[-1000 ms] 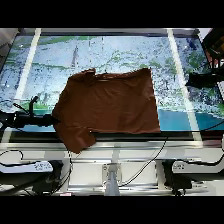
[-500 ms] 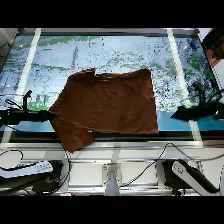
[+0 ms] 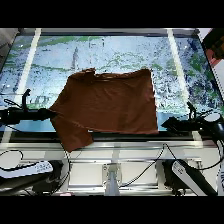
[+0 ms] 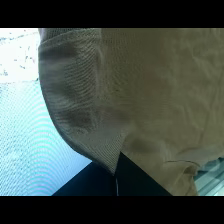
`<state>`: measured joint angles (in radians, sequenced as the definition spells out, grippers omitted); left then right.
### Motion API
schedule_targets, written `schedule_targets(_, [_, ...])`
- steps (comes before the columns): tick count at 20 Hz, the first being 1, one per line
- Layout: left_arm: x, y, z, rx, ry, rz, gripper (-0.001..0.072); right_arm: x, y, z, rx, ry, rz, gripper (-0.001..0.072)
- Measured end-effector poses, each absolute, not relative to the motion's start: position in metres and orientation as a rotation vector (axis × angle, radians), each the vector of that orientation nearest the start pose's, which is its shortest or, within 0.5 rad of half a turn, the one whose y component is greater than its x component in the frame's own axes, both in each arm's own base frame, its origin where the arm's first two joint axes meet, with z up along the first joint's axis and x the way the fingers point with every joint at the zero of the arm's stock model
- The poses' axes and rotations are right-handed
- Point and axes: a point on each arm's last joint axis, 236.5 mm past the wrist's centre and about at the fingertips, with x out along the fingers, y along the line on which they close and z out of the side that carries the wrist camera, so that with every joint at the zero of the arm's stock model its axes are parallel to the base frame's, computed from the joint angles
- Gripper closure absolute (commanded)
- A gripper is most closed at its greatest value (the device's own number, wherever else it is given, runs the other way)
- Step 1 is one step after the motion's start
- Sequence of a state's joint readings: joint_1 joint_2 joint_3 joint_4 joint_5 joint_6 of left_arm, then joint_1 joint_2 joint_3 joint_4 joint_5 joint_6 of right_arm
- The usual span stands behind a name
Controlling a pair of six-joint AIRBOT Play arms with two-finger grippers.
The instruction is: Fold the clothes and pants, and hang the long-sleeved shirts on hangers.
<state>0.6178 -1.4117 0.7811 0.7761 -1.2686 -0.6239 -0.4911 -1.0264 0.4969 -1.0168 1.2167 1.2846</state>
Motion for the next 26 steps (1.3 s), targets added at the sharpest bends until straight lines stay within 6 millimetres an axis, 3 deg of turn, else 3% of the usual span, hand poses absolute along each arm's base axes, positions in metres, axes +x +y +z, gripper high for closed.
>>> schedule_targets(4, [0.305,0.018,-0.077,-0.58,1.216,-0.508,0.0687,0.211,0.029,-0.107,0.884,1.567,0.074,0.0277])
schedule_targets(6, [0.305,0.018,-0.077,-0.58,1.216,-0.508,0.0687,0.213,0.042,-0.111,0.975,1.593,0.107,0.0318])
schedule_targets(10, [0.305,0.018,-0.077,-0.581,1.216,-0.508,0.0687,0.217,0.057,-0.115,1.068,1.604,0.167,0.0323])
schedule_targets(13, [0.305,0.018,-0.077,-0.581,1.216,-0.508,0.0687,0.227,0.06,-0.115,1.083,1.557,0.203,0.0414])
schedule_targets(14, [0.305,0.018,-0.077,-0.581,1.216,-0.508,0.0687,0.232,0.061,-0.115,1.084,1.537,0.218,0.0415])
schedule_targets(15, [0.305,0.018,-0.077,-0.581,1.216,-0.508,0.0687,0.236,0.062,-0.113,1.083,1.513,0.238,0.0464])
schedule_targets(17, [0.305,0.018,-0.077,-0.581,1.216,-0.508,0.0687,0.245,0.062,-0.112,1.074,1.466,0.259,0.0637])
schedule_targets(23, [0.304,0.013,-0.072,-0.602,1.213,-0.533,0.0688,0.25,0.071,-0.099,1.066,1.416,0.366,0.0696])
schedule_targets(26, [0.305,0.006,-0.058,-0.616,1.189,-0.564,0.0688,0.251,0.083,-0.079,1.059,1.372,0.491,0.0697])
